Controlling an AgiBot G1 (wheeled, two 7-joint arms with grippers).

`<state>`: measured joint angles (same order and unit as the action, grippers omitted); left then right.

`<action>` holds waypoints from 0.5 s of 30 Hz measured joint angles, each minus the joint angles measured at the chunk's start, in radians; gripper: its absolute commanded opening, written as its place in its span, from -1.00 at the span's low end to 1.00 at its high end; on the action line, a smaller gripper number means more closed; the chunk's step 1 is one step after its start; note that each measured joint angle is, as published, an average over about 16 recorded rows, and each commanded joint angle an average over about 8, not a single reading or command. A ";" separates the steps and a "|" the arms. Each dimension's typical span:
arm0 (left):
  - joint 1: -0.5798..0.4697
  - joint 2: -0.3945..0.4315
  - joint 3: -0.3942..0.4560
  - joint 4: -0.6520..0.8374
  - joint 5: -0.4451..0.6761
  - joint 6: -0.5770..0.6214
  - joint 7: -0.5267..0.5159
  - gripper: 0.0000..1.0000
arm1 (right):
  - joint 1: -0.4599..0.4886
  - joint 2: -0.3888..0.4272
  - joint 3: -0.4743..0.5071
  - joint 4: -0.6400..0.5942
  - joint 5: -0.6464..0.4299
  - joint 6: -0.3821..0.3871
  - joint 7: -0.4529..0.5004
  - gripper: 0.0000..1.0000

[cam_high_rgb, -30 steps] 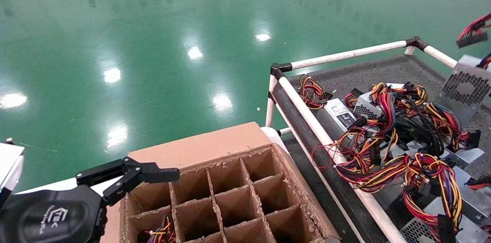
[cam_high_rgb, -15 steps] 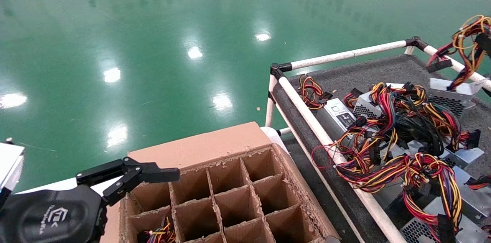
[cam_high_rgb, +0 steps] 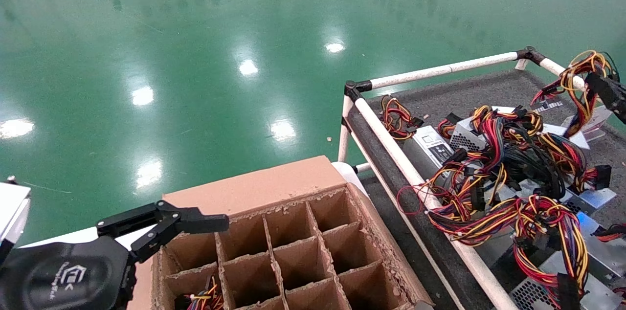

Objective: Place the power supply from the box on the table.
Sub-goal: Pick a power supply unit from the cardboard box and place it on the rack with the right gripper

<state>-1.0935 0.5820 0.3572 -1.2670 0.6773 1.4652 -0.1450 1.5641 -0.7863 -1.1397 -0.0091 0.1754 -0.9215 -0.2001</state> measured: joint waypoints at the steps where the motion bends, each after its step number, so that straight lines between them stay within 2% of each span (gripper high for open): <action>1: 0.000 0.000 0.000 0.000 0.000 0.000 0.000 1.00 | -0.006 0.001 0.000 0.000 0.000 -0.001 0.002 -1.00; 3: 0.000 0.000 0.000 0.000 0.000 0.000 0.000 1.00 | -0.016 0.002 0.000 0.001 0.000 -0.002 0.004 -1.00; 4: 0.000 0.000 0.000 0.000 0.000 0.000 0.000 1.00 | -0.021 0.003 0.000 0.001 -0.001 -0.002 0.005 -0.92; 5: 0.000 0.000 0.000 0.000 0.000 0.000 0.000 1.00 | -0.025 0.004 -0.001 0.001 -0.001 -0.003 0.005 -0.72; 11: 0.000 0.000 0.000 0.000 0.000 0.000 0.000 1.00 | -0.039 0.009 -0.005 0.004 -0.008 -0.005 0.006 0.78; 12: 0.000 0.000 0.000 0.000 0.000 0.000 0.000 1.00 | -0.040 0.009 -0.006 0.004 -0.009 -0.004 0.006 0.95; 15: 0.000 0.000 0.000 0.000 0.000 0.000 0.000 1.00 | -0.041 0.011 -0.009 0.005 -0.013 -0.004 0.005 1.00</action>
<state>-1.0934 0.5819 0.3573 -1.2668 0.6771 1.4650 -0.1448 1.5227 -0.7758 -1.1486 -0.0044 0.1624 -0.9253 -0.1950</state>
